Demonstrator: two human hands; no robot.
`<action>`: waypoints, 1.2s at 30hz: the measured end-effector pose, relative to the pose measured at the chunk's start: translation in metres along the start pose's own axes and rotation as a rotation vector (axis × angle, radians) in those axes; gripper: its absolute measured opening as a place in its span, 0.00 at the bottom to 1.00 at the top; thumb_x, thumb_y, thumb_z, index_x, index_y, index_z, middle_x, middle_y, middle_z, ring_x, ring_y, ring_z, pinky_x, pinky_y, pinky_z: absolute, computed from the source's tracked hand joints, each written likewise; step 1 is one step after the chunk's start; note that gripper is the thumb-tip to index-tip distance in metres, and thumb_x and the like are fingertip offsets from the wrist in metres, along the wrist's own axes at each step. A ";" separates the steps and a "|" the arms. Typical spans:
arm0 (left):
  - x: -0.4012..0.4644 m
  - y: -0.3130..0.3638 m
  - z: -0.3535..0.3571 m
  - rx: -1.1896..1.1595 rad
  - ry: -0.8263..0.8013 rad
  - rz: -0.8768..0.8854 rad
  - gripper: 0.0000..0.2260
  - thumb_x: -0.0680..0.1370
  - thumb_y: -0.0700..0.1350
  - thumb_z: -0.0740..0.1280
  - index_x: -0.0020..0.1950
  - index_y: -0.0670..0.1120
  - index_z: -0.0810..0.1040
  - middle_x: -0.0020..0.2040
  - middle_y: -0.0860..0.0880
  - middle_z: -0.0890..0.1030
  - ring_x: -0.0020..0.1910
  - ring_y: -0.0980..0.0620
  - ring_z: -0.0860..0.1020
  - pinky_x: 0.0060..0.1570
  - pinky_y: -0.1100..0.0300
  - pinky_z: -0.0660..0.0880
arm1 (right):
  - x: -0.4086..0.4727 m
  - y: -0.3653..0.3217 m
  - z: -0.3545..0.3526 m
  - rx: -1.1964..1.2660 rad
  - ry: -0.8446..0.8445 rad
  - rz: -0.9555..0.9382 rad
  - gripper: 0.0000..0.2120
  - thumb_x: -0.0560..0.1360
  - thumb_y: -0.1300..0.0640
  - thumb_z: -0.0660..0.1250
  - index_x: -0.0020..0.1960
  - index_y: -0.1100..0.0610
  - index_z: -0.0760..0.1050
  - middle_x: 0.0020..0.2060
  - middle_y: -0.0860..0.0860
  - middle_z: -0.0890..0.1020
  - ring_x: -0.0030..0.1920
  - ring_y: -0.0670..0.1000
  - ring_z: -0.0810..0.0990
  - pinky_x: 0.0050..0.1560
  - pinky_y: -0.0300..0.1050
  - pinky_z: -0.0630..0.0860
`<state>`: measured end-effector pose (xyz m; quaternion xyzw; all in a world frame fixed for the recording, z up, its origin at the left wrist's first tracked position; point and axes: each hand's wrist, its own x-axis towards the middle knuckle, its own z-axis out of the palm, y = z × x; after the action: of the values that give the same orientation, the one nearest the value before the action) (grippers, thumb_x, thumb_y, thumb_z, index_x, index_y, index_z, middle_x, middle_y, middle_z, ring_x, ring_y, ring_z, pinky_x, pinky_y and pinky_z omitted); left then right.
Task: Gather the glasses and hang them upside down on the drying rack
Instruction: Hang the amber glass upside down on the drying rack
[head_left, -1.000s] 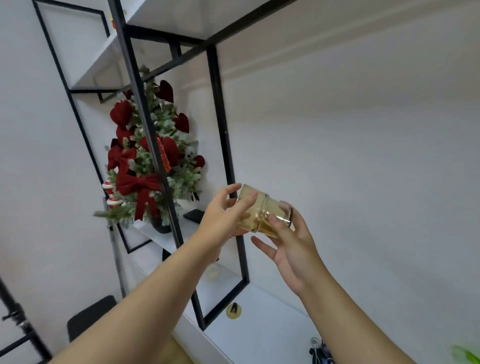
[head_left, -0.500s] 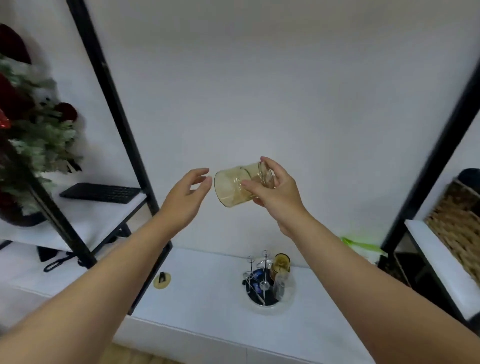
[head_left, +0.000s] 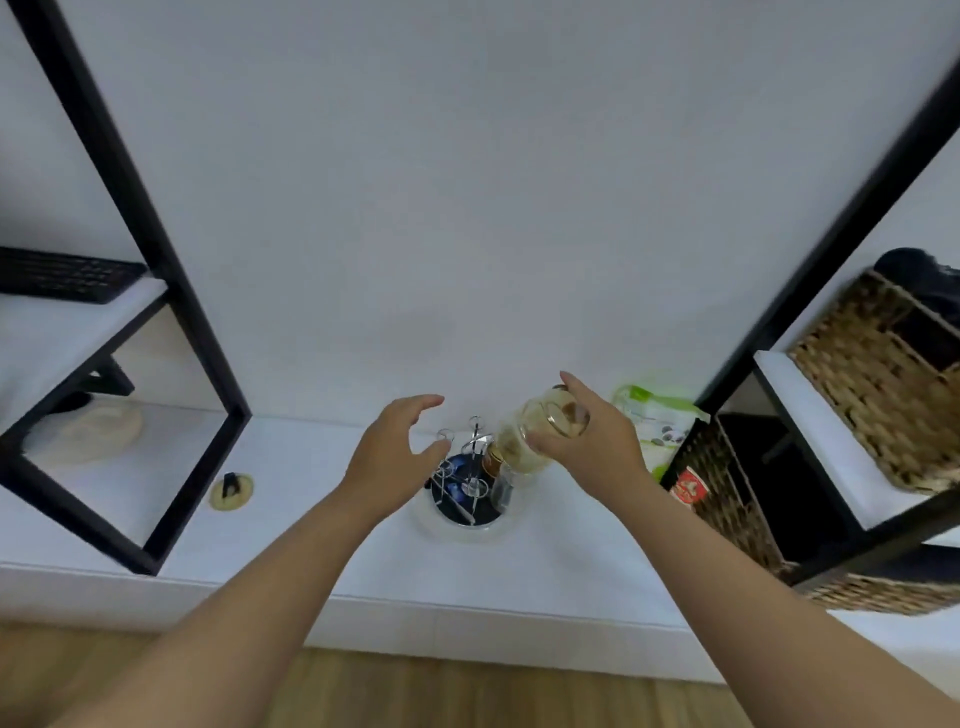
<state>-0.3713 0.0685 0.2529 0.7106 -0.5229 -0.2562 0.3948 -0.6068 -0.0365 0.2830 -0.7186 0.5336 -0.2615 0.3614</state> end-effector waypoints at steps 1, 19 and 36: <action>0.002 -0.014 0.016 -0.001 -0.010 -0.016 0.24 0.78 0.47 0.73 0.73 0.56 0.74 0.69 0.58 0.73 0.67 0.56 0.73 0.67 0.54 0.73 | 0.003 0.012 0.010 -0.033 -0.007 -0.006 0.43 0.69 0.46 0.80 0.80 0.43 0.65 0.49 0.40 0.74 0.54 0.49 0.75 0.57 0.48 0.76; 0.020 -0.189 0.202 -0.116 -0.014 -0.124 0.47 0.66 0.65 0.80 0.79 0.66 0.58 0.75 0.65 0.67 0.71 0.63 0.69 0.65 0.65 0.69 | 0.052 0.166 0.159 -0.148 -0.122 -0.149 0.42 0.71 0.43 0.79 0.81 0.40 0.63 0.66 0.46 0.79 0.64 0.45 0.77 0.57 0.31 0.68; 0.048 -0.225 0.238 -0.171 0.132 -0.144 0.35 0.67 0.62 0.80 0.71 0.60 0.70 0.59 0.70 0.73 0.59 0.76 0.71 0.49 0.81 0.70 | 0.079 0.193 0.189 -0.194 -0.146 -0.168 0.41 0.72 0.45 0.78 0.81 0.45 0.65 0.62 0.44 0.79 0.58 0.42 0.74 0.50 0.23 0.68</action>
<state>-0.4190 -0.0150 -0.0634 0.7253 -0.4197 -0.2802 0.4683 -0.5506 -0.0996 0.0141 -0.8094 0.4665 -0.1850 0.3051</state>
